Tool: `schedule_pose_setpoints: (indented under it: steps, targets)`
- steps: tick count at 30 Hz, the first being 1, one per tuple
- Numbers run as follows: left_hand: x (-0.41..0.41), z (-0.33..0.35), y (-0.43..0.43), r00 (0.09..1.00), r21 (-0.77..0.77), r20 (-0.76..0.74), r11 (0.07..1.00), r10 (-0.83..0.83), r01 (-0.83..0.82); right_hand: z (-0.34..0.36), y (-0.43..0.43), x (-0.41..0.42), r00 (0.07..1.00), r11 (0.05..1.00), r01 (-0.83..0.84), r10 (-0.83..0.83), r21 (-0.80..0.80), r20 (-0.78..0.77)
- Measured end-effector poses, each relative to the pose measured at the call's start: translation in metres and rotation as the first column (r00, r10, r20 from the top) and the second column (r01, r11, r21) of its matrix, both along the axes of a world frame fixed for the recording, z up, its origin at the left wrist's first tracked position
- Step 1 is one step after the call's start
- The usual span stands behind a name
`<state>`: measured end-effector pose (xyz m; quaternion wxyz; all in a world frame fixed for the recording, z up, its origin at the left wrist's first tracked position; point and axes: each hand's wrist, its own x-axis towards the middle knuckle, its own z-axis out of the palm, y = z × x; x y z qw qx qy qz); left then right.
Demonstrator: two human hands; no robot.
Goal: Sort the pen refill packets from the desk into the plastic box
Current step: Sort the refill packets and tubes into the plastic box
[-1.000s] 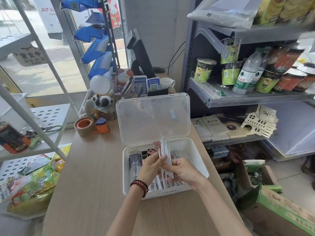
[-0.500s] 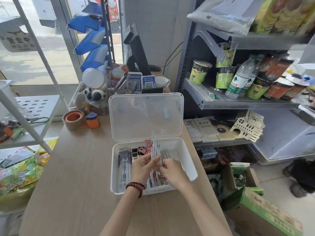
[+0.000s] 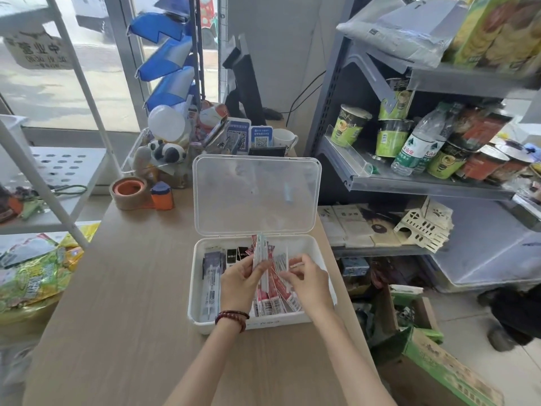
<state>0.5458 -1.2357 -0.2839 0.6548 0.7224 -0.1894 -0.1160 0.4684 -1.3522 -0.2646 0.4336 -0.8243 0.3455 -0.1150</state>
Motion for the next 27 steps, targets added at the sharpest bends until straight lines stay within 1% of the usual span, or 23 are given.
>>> schedule_pose_setpoints:
  steps: [2, 6, 9, 12, 14, 15, 17, 19, 20, 23, 27]
  targets:
    - [0.0, 0.001, 0.0, 0.999, 0.03, 0.017, 0.999, -0.028, 0.028, -0.008, -0.008, 0.001, 0.997, 0.997, 0.067, -0.068, -0.028, -0.025]
    - [0.001, -0.003, 0.0, 0.997, 0.06, 0.057, 0.997, -0.055, 0.051, -0.027, -0.012, 0.003, 0.975, 0.985, 0.113, -0.135, -0.127, -0.179]
    - [0.001, -0.002, 0.0, 0.999, 0.021, 0.004, 0.999, -0.036, 0.036, -0.037, -0.008, 0.003, 0.936, 0.952, 0.144, -0.22, -0.271, -0.275]
    - [0.005, -0.008, 0.001, 0.998, 0.004, -0.066, 1.0, 0.02, -0.02, -0.039, -0.01, 0.006, 0.927, 0.938, 0.179, -0.262, -0.297, -0.267]
    - [0.009, -0.012, 0.001, 0.994, -0.004, -0.094, 0.998, 0.055, -0.056, -0.04, -0.011, 0.007, 0.938, 0.946, 0.164, -0.237, -0.279, -0.251]
    - [0.009, -0.014, 0.001, 0.991, -0.016, -0.108, 0.997, 0.072, -0.075, -0.041, -0.011, 0.007, 0.955, 0.958, 0.139, -0.197, -0.252, -0.223]
    - [0.009, -0.012, 0.002, 0.985, -0.041, -0.141, 0.994, 0.097, -0.104, -0.042, -0.014, 0.006, 0.978, 0.978, 0.031, -0.072, -0.208, -0.193]
    - [0.008, -0.009, 0.003, 0.984, -0.059, -0.142, 0.991, 0.111, -0.12, -0.038, -0.014, 0.005, 0.968, 0.981, -0.083, 0.037, -0.177, -0.248]
    - [0.008, -0.008, 0.003, 0.983, -0.063, -0.146, 0.99, 0.115, -0.125, -0.037, -0.015, 0.005, 0.958, 0.978, -0.116, 0.064, -0.174, -0.281]
    - [0.008, -0.007, 0.004, 0.979, -0.09, -0.165, 0.986, 0.121, -0.137, -0.037, -0.016, 0.006, 0.943, 0.975, -0.143, 0.083, -0.168, -0.322]
    - [0.007, -0.005, 0.004, 0.97, -0.09, -0.171, 0.977, 0.174, -0.191, -0.034, -0.016, 0.006, 0.932, 0.982, -0.157, 0.112, -0.105, -0.345]
